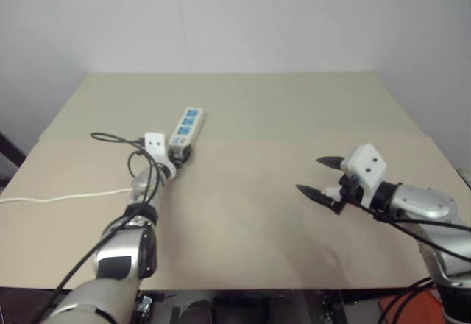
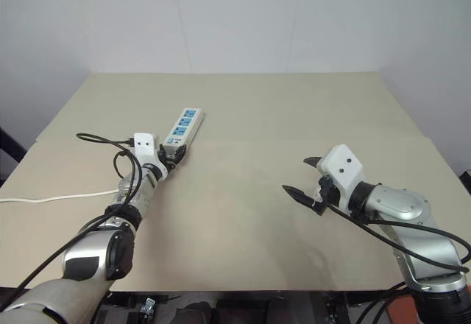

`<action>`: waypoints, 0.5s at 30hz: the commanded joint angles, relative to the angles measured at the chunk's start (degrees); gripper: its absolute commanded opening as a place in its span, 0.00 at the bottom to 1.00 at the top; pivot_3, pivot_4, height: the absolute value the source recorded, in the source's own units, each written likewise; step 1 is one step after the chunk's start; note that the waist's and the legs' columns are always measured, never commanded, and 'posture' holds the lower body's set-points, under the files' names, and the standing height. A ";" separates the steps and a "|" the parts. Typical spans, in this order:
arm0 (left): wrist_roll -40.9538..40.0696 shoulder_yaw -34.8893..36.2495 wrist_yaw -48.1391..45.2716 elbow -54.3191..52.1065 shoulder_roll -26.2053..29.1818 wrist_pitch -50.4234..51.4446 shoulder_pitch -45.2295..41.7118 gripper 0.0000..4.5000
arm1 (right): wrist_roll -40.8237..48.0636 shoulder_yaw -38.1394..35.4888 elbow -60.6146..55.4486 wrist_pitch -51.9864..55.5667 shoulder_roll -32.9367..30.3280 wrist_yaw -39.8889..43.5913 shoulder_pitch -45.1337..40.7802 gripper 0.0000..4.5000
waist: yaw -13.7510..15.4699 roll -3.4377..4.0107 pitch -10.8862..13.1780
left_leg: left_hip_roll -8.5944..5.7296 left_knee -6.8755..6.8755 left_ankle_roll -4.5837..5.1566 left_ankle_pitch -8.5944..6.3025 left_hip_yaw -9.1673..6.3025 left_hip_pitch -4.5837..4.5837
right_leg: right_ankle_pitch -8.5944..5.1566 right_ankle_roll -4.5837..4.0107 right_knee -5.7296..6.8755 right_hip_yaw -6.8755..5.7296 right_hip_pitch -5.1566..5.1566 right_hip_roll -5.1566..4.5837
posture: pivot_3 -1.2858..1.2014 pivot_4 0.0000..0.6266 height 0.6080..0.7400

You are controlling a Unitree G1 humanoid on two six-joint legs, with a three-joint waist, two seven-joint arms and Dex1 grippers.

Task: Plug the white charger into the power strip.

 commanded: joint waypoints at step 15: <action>-1.44 -8.76 -33.19 -24.58 4.72 1.94 10.08 0.72 | -1.00 -2.25 -1.91 -1.29 -0.80 -0.99 2.18 1.00 | -0.20 0.01 -0.01 | 0.01 0.01 0.00 0.00 0.00 -0.08 | 0.00 0.00 -0.02 -0.01 -0.04 0.01 | 0.52 0.24 1.00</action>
